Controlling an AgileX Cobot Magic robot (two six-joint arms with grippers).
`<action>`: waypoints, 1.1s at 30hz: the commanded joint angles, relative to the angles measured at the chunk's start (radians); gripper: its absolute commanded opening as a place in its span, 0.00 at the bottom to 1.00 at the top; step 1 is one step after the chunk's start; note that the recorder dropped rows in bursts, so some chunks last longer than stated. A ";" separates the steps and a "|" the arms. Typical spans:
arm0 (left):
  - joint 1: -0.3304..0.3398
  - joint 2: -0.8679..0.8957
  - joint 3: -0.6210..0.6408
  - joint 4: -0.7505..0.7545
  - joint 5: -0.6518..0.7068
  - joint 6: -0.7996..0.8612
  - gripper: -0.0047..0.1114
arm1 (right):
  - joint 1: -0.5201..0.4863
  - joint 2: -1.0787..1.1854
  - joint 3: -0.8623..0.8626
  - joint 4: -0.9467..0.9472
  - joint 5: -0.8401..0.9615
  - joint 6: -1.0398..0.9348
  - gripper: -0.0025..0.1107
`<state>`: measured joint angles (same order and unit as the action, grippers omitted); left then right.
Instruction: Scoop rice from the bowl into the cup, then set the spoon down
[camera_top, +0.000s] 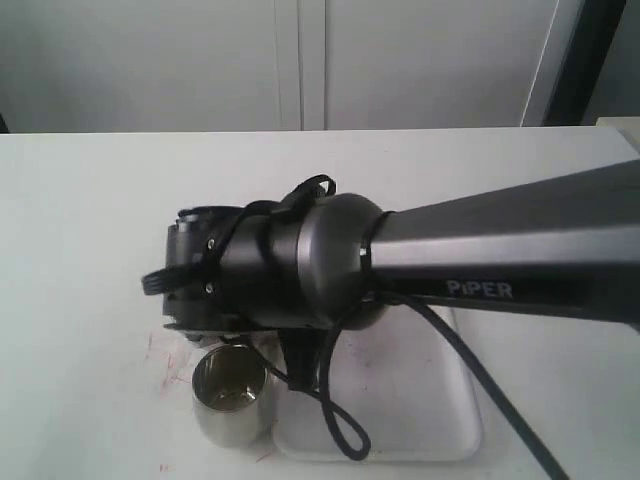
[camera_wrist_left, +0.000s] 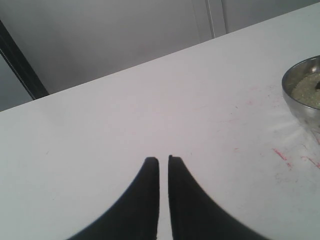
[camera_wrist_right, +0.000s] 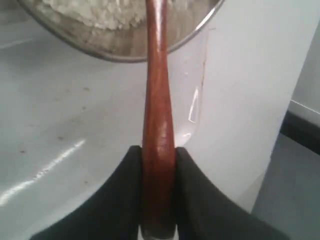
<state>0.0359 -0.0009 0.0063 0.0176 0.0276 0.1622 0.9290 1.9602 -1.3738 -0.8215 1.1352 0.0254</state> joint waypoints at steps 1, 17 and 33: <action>-0.003 0.001 -0.006 -0.009 -0.006 -0.001 0.16 | -0.032 -0.006 -0.076 0.176 0.016 -0.065 0.02; -0.003 0.001 -0.006 -0.009 -0.006 -0.001 0.16 | -0.255 -0.063 -0.137 0.762 -0.118 -0.234 0.02; -0.003 0.001 -0.006 -0.009 -0.006 -0.001 0.16 | -0.255 -0.067 -0.137 0.760 -0.128 -0.257 0.02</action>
<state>0.0359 -0.0009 0.0063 0.0176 0.0276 0.1622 0.6796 1.9025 -1.5124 -0.0646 1.0252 -0.2196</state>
